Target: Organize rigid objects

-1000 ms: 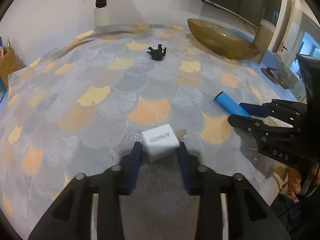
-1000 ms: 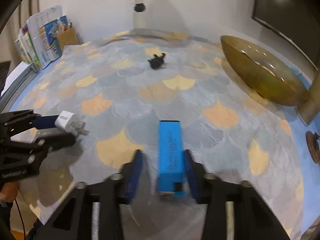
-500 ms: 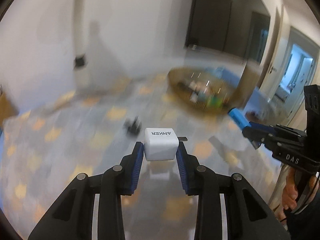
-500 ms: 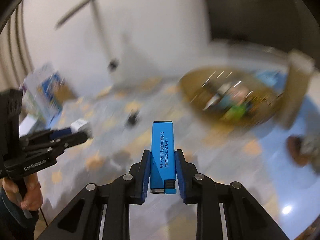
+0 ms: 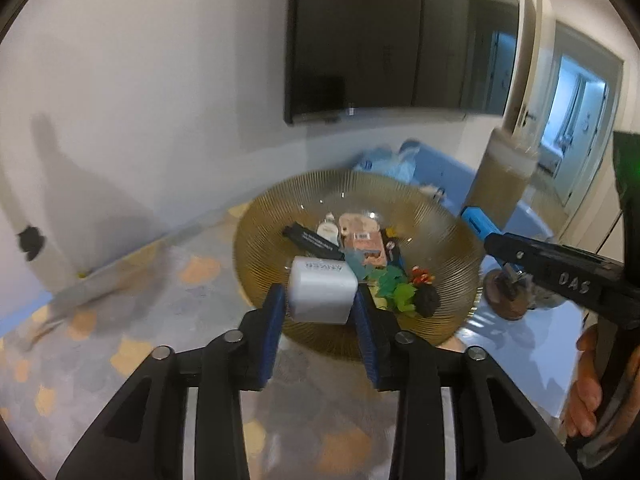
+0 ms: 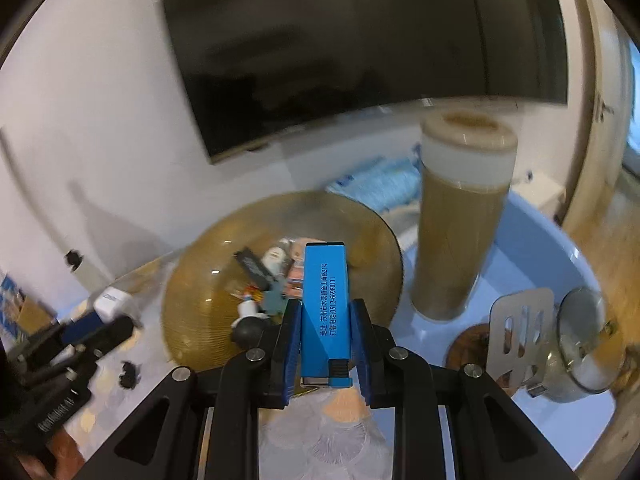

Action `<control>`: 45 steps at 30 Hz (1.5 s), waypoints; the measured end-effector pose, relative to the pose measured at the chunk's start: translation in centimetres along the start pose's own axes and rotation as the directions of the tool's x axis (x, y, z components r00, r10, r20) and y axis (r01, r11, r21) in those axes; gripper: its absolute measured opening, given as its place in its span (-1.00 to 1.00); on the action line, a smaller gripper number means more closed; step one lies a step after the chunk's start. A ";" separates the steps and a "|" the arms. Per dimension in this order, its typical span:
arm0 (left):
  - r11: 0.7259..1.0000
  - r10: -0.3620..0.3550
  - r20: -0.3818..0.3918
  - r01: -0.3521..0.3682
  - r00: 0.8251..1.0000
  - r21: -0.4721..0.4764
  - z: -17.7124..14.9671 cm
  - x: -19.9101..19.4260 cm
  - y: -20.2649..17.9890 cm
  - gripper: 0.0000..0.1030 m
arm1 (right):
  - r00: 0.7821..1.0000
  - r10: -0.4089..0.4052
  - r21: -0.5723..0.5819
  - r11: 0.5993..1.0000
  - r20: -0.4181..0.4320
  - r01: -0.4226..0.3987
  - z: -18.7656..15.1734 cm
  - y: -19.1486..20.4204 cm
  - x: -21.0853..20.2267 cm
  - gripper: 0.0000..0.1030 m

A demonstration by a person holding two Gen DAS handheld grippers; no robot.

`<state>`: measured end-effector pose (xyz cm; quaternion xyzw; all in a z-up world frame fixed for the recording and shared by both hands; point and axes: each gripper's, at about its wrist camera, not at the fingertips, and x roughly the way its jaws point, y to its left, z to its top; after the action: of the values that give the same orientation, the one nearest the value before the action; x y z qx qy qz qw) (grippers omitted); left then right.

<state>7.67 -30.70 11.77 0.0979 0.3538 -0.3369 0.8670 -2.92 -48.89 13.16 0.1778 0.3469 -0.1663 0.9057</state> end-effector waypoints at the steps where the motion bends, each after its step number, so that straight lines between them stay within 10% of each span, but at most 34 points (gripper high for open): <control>1: 1.000 0.009 -0.021 -0.009 1.000 0.008 0.2 0.7 -0.2 0.01 | 0.999 0.024 0.044 0.999 -0.025 -0.023 0.1 -0.9 1.0 -0.49; 3: 1.000 0.032 -0.028 -0.032 0.999 -0.001 0.1 1.3 0.1 0.32 | 0.995 0.065 0.115 0.992 -0.077 -0.056 0.1 -2.5 2.2 -0.44; 9: 0.995 0.009 0.004 -0.009 1.000 -0.099 -1.3 -2.1 3.5 0.33 | 0.997 0.028 0.073 0.997 -0.066 -0.023 -1.1 -2.9 0.5 -0.38; 13: 0.993 0.086 0.038 -0.082 0.996 -0.087 -2.3 -5.8 5.2 0.33 | 0.998 0.049 0.020 0.999 -0.033 -0.048 -2.0 -0.6 -1.7 0.08; 23: 0.950 0.311 0.121 -0.305 0.943 -0.068 -7.7 -16.2 7.9 0.61 | 0.965 0.241 -0.171 0.951 -0.103 -0.256 -6.6 9.8 -3.7 0.19; 36: 0.839 0.529 -0.157 -0.541 0.834 -0.048 -21.5 -7.2 10.4 0.61 | 0.955 0.201 -0.285 0.922 -0.219 -0.260 -16.5 15.1 4.0 0.19; 45: 0.844 0.507 -0.176 -0.527 0.844 -0.096 -21.8 -7.5 11.2 0.67 | 0.962 0.162 -0.321 0.919 -0.221 -0.229 -16.8 15.6 4.4 0.29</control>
<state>-0.83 -9.48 0.19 0.1526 0.3986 -0.0564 0.9026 -2.73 -28.54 1.66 0.0657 0.4360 0.0061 0.8975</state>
